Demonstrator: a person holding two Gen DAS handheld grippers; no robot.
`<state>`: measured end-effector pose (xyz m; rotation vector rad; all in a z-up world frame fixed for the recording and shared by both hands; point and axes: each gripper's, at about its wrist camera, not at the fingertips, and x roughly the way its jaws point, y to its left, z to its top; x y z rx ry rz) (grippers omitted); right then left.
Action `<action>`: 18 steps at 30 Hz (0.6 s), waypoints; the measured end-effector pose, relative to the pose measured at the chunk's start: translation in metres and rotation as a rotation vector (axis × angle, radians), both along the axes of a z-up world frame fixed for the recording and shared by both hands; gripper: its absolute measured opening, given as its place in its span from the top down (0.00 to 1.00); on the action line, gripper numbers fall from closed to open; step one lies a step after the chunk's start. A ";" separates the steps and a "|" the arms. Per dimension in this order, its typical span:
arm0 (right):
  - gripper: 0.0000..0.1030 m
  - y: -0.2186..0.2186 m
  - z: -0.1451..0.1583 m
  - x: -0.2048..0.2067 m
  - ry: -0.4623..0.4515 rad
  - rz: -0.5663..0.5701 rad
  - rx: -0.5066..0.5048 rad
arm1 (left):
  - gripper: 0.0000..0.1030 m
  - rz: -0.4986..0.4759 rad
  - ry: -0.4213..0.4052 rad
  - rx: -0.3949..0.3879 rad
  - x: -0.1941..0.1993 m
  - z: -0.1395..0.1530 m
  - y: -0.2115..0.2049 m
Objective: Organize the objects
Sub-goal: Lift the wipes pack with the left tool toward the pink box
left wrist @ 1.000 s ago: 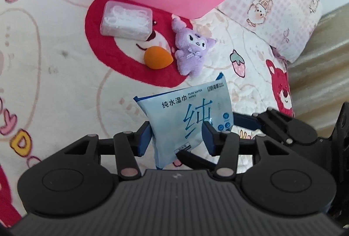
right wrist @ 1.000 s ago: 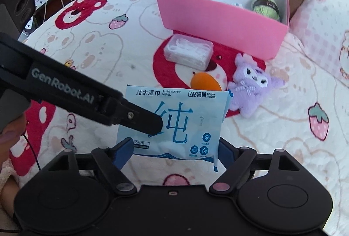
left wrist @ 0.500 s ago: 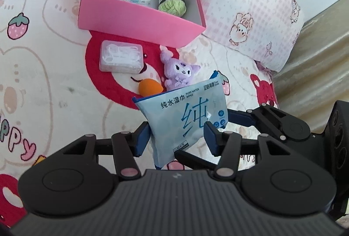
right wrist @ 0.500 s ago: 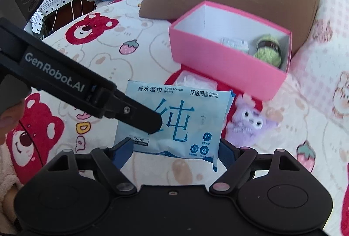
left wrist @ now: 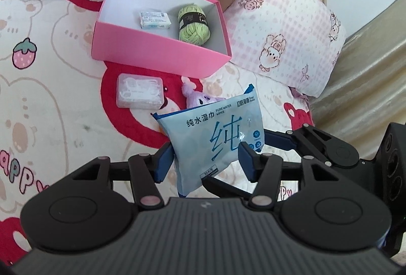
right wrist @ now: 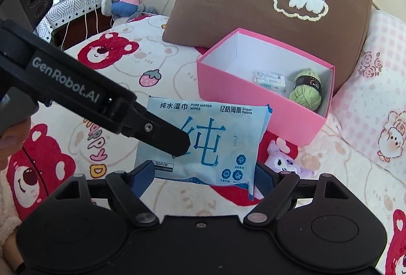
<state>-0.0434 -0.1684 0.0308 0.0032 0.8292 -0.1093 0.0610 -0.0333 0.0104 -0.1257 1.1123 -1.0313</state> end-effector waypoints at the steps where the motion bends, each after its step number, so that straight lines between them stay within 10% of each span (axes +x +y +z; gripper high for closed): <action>1: 0.16 0.001 0.001 0.000 -0.007 -0.003 -0.004 | 0.48 0.001 -0.002 -0.002 0.001 0.001 0.000; 18: 0.16 0.007 0.015 0.017 -0.055 0.013 -0.027 | 0.46 0.054 -0.018 -0.041 0.016 0.017 0.012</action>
